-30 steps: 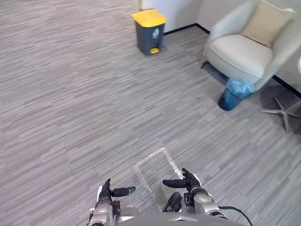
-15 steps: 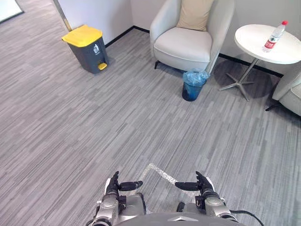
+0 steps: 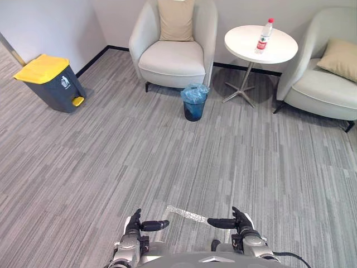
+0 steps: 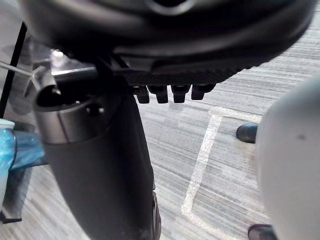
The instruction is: Organize the slippers on the shoe rack
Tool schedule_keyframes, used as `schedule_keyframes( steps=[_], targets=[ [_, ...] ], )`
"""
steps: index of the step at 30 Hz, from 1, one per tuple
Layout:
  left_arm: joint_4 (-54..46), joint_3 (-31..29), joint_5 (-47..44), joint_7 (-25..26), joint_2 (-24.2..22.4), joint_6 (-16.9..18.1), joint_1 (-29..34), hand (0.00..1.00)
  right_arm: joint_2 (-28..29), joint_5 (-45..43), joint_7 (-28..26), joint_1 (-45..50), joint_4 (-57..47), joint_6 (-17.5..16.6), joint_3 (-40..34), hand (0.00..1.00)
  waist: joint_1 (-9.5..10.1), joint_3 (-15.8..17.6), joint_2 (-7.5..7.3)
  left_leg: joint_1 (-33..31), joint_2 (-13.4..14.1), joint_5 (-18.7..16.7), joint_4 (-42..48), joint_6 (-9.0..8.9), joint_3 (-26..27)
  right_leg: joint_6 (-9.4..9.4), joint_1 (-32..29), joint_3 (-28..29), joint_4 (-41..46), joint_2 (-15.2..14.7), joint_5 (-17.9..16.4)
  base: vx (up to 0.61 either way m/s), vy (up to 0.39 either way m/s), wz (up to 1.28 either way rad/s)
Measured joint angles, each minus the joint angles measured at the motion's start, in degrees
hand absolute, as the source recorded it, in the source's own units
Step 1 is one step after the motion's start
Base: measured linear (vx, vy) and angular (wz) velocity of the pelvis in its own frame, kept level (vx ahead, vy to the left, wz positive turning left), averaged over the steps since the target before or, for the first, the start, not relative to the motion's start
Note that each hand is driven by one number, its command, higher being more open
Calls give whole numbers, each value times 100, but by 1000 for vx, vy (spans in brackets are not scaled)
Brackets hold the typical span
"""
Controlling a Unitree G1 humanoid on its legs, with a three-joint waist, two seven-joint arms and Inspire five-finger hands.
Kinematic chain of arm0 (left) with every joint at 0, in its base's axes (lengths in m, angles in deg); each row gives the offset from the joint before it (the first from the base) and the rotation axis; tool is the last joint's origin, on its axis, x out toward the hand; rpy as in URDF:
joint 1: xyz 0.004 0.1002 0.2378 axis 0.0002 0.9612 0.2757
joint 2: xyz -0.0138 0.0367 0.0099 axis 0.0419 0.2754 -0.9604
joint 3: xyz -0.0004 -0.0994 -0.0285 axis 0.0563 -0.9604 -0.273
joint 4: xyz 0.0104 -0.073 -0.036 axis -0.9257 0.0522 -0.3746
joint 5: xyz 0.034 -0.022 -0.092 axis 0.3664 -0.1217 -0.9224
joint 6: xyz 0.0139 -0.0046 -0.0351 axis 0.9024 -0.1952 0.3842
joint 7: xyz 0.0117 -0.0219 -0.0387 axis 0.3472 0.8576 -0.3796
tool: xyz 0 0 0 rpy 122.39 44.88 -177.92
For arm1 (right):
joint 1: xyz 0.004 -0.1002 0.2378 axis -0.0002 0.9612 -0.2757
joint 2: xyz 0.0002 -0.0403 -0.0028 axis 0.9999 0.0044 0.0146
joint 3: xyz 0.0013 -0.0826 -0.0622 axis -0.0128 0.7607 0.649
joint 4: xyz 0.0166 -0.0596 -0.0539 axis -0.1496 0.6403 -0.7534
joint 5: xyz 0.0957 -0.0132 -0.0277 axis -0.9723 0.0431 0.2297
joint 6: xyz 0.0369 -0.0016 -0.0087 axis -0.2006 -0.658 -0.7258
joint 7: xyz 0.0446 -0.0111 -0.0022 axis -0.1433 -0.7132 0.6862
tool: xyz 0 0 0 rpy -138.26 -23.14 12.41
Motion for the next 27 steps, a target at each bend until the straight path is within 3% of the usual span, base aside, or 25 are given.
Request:
schedule_keyframes(
  steps=[2,3,4,5,9,12,14,16,19,20,21,22,23,27],
  targets=[
    [8,-6,-2,-6,-52,-3,-1,100,-43,2,-4,-10,-5,6,-6,100,7,45,81,41,46,22,-113,-19,216,-318,-55,-1019,145,-196,-114,-117,-47,-46],
    [3,-1,-6,-6,-51,-4,26,100,-89,-4,-7,10,-9,2,-27,100,-9,33,87,78,49,25,-126,-20,307,-363,-56,-1528,356,-368,-149,-129,-36,-44],
    [2,12,-1,-6,-24,3,40,100,-87,0,5,23,-6,1,-60,100,-11,22,104,141,69,34,-143,-60,371,-223,-47,-1435,254,-295,-56,-106,-27,-37],
    [2,13,1,-7,-2,4,47,100,-92,2,4,25,-8,-3,-57,100,-11,11,106,144,81,31,-147,-80,380,-216,-39,-1422,204,-266,-28,-67,-52,-31],
    [4,117,4,-30,-41,0,50,100,-127,-2,5,93,-13,-10,-153,100,-17,-56,199,11,279,46,-149,-338,409,-336,27,-1376,-379,60,328,-35,-108,-14],
    [-3,110,4,-29,-50,0,34,100,-145,-7,19,117,-52,-15,-199,100,-14,-26,276,-113,665,-223,300,-699,423,-524,73,-1309,-460,367,218,1,-170,-17],
    [-2,102,5,-28,-46,-2,25,100,-165,-8,33,130,-78,-27,-208,100,0,-20,329,-207,871,-298,694,-789,427,-594,72,-1239,-431,530,127,77,-125,-26],
    [-47,88,3,-28,-33,1,-48,100,-123,-56,90,102,-82,-28,-226,100,62,50,226,-877,944,-235,1916,-657,159,-728,102,-1008,-424,568,32,99,-130,-47],
    [-153,96,2,-19,-46,7,-51,100,-163,-183,150,123,-58,-5,-391,100,129,122,156,-1051,191,-457,1381,-543,-439,-744,193,-635,-408,346,-35,114,-20,-61],
    [-165,97,1,-12,-47,13,-36,100,-162,-234,186,151,-61,-4,-442,100,131,123,159,-1137,-53,-420,1033,-516,-615,-720,239,-532,-401,291,-60,186,60,-66],
    [-169,100,-1,-13,-52,16,-10,100,-192,-234,208,190,-71,-8,-438,100,147,87,237,-1154,-162,-144,437,-443,-778,-590,281,-417,-376,343,-120,140,82,-63],
    [-166,96,-29,-18,-59,16,11,100,-205,-232,205,229,-65,-8,-429,100,172,57,298,-1157,-118,168,380,-349,-812,-538,288,-337,-320,421,-170,185,129,-75],
    [-145,68,-53,-4,-26,4,27,100,-170,-232,207,241,-64,-9,-434,100,192,-16,344,-1098,-54,451,477,-105,-819,-472,302,-197,-194,514,-301,219,137,-51],
    [-97,-24,-57,-9,81,-35,-15,100,35,-230,200,253,-54,-13,-436,100,150,-84,-5,-885,-160,331,361,-63,-600,-317,258,-83,71,338,-543,225,58,-25]
  ],
)
